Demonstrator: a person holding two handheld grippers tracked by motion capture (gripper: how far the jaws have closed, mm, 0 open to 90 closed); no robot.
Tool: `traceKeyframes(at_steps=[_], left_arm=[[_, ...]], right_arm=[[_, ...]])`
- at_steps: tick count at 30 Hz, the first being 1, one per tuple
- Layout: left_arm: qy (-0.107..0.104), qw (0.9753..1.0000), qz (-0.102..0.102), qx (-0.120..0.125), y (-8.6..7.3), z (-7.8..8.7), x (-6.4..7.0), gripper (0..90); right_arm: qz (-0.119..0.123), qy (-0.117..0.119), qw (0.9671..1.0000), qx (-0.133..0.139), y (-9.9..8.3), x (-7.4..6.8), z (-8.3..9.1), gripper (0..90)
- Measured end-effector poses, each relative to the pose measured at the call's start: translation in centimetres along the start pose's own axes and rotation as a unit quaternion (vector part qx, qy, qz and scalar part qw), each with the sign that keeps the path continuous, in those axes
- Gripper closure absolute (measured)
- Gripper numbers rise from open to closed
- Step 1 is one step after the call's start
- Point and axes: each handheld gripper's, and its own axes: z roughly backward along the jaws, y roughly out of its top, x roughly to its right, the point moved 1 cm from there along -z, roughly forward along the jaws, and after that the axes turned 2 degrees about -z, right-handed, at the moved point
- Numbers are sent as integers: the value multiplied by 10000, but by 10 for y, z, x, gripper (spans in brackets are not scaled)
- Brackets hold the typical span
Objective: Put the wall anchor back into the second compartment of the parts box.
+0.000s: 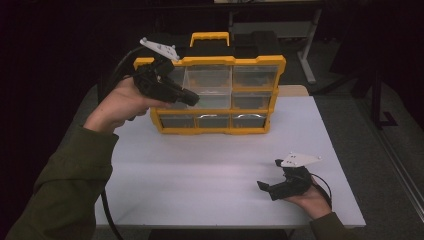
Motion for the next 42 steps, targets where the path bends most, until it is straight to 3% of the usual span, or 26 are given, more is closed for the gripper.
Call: traceKeyframes(at_steps=[2,9,20,25,31,39,42], left_arm=[[75,10000,-32,-11,8,3,-4,847],[323,9992,224,100,28,1,-21,846],[660,9968,451,-45,26,-19,-45,840],[665,9967,455,12,23,-18,-46,750],[570,9972,441,209,16,-4,-41,688],[568,9970,390,366,-7,16,-35,573],[659,9964,343,412,-17,22,-32,500]], right_arm=[[3,-1,10000,3,0,0,0,0],[21,0,10000,17,0,0,1,0],[-18,-20,10000,28,-2,2,4,0],[-19,-21,10000,29,-2,2,4,0],[-15,-25,10000,27,-2,2,4,0],[-10,-21,10000,19,-1,2,3,0],[14,-23,10000,10,-1,2,3,0]])
